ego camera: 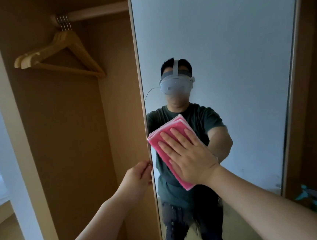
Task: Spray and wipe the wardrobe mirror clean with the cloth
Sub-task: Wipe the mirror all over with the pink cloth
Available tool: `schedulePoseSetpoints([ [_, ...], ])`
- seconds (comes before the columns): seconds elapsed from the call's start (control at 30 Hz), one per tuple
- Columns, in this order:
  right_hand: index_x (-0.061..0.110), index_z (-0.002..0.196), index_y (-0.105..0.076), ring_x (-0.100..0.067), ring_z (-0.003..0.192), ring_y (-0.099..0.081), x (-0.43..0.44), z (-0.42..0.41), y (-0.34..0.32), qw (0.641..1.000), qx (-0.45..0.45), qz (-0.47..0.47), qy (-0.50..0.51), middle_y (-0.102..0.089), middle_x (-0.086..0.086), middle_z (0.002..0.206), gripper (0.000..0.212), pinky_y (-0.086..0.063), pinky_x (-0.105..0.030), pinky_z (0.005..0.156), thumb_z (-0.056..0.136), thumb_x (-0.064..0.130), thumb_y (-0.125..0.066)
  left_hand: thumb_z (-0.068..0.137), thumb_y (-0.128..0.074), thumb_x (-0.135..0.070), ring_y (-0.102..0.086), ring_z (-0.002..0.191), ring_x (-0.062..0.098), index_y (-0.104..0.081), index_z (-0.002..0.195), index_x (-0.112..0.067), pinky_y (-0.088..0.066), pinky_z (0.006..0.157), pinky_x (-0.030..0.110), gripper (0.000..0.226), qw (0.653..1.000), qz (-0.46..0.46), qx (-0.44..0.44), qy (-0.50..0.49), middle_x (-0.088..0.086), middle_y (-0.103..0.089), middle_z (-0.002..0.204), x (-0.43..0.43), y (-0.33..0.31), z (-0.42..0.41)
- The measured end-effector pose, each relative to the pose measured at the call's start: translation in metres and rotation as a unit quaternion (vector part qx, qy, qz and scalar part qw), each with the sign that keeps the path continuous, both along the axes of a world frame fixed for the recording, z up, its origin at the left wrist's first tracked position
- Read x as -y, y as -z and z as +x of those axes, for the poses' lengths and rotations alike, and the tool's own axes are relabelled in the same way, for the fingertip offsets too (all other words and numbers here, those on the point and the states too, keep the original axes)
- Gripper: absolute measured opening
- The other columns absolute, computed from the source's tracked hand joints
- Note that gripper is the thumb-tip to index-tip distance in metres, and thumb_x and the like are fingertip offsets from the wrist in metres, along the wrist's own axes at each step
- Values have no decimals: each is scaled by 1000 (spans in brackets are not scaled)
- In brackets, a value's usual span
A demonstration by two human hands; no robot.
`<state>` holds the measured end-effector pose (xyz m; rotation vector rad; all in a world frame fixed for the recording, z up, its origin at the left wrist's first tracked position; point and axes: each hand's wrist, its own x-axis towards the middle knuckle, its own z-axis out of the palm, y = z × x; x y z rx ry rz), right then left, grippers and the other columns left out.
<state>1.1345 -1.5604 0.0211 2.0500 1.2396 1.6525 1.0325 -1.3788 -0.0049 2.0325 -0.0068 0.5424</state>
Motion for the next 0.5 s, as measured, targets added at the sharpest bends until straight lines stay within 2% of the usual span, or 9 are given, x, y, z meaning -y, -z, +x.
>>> schedulePoseSetpoints([
  [0.07,13,153,-19,-33,149,-4,7,3,-17,1000,7,10,-3,-10,-11,160,61,-2,-50,120,100,42,-30,101,-44,-21,-69,85,10,-63,97,-28,-59,75,28,20,1000,-4,-1,-7,-1,-70,93,0,0,1],
  [0.17,12,152,-20,-33,148,-3,19,6,-47,1000,13,25,3,-11,-12,159,60,1,-50,120,100,42,-25,101,-44,-20,-67,81,10,-62,101,-26,-58,71,23,20,1000,3,1,-21,0,-67,89,1,-1,2],
  [0.33,10,149,-32,-37,145,-20,37,12,-93,996,23,78,27,-28,-15,156,59,-7,-53,120,98,39,-32,101,-43,-21,-65,87,14,-61,107,-20,-57,70,22,19,999,14,-8,-36,2,-66,92,3,-3,1],
  [0.5,11,149,-32,-38,145,-22,44,14,-104,994,19,101,35,-29,-15,156,59,-10,-54,119,97,36,-36,101,-43,-21,-65,86,15,-60,107,-17,-58,72,25,18,999,23,-11,-44,1,-64,90,3,-4,1],
])
